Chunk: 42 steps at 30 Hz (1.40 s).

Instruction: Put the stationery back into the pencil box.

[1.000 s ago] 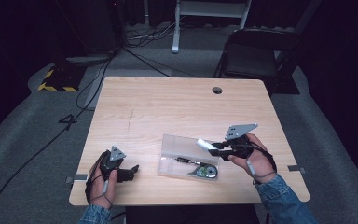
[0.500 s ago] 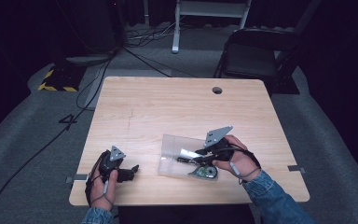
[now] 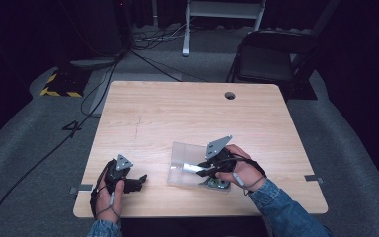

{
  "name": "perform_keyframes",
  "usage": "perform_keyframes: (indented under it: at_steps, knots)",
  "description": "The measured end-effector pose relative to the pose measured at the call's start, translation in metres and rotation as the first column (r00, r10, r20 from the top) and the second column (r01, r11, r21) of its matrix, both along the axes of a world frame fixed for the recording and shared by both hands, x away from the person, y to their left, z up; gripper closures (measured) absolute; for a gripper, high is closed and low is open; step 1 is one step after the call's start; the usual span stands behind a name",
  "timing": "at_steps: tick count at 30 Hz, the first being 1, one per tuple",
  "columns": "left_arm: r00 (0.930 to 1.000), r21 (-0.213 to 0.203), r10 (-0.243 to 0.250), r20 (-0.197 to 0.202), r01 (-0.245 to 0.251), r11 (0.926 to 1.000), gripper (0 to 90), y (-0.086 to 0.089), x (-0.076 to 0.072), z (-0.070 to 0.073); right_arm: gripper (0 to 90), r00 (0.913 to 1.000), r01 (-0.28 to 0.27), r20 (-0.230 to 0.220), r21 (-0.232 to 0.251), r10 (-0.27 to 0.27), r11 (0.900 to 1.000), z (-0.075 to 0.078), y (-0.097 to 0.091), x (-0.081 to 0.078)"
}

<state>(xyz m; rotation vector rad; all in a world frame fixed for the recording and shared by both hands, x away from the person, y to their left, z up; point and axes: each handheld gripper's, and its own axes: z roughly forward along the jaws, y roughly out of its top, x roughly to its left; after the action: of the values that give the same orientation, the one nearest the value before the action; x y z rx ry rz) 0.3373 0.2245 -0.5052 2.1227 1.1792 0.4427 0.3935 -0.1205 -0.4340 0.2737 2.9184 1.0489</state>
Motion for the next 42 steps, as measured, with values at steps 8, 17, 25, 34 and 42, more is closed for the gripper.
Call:
perform_keyframes:
  at_steps: [8,17,25,34,42]
  knots:
    - [0.9999,-0.006,0.014,-0.002,-0.014,0.9999,12.8,0.0,-0.002,0.0,71.1,1.0,-0.01,0.001,-0.029,0.01,0.9995,-0.006,0.006,0.0]
    - [0.9999,-0.006,0.014,-0.002,-0.014,0.9999,12.8,0.0,-0.002,0.0,71.1,0.9998,-0.019,-0.007,-0.046,0.019,0.9987,-0.014,0.014,-0.001]
    - [1.0,-0.003,0.008,-0.001,-0.008,1.0,11.9,0.0,-0.001,0.0,71.1,0.9995,-0.031,-0.009,-0.062,0.031,0.9976,-0.021,0.017,0.0]
    - [1.0,-0.001,0.006,-0.001,-0.006,1.0,11.9,0.0,-0.001,0.0,71.1,0.999,-0.026,-0.037,-0.07,0.023,0.9972,-0.029,0.016,0.003]
    - [1.0,0.003,0.0,-0.005,0.0,1.0,10.0,0.0,-0.001,0.0,71.1,0.9993,-0.037,-0.011,-0.085,0.036,0.9957,-0.025,0.01,0.005]
